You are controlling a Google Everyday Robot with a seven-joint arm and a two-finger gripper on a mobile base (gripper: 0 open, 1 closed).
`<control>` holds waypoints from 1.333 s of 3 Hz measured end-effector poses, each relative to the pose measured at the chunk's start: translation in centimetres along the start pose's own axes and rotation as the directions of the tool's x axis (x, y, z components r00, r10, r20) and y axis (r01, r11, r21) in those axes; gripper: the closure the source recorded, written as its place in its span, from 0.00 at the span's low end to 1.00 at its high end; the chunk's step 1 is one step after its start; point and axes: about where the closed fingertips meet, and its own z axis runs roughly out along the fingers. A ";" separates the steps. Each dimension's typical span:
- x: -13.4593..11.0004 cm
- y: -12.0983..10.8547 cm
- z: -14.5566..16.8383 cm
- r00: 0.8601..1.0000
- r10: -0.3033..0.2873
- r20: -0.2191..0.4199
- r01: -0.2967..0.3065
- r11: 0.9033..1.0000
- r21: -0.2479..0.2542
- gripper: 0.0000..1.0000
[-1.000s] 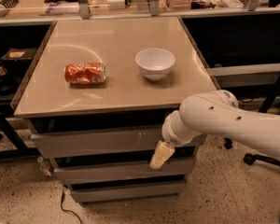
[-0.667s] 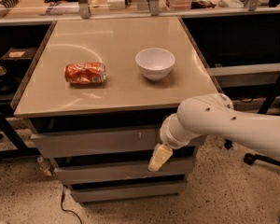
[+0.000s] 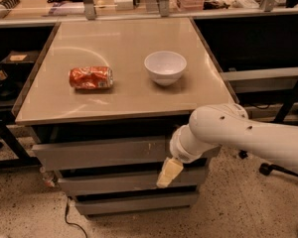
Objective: Open top drawer
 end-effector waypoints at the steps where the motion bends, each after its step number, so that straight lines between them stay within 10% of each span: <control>1: 0.2 0.9 -0.3 1.000 0.019 0.009 -0.019 1.000 -0.025 0.00; 4: 1.8 5.0 -3.4 0.997 0.077 0.024 -0.074 0.991 -0.107 0.00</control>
Offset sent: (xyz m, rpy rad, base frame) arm -0.0762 -0.0109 0.0116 0.1370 0.1813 -0.0313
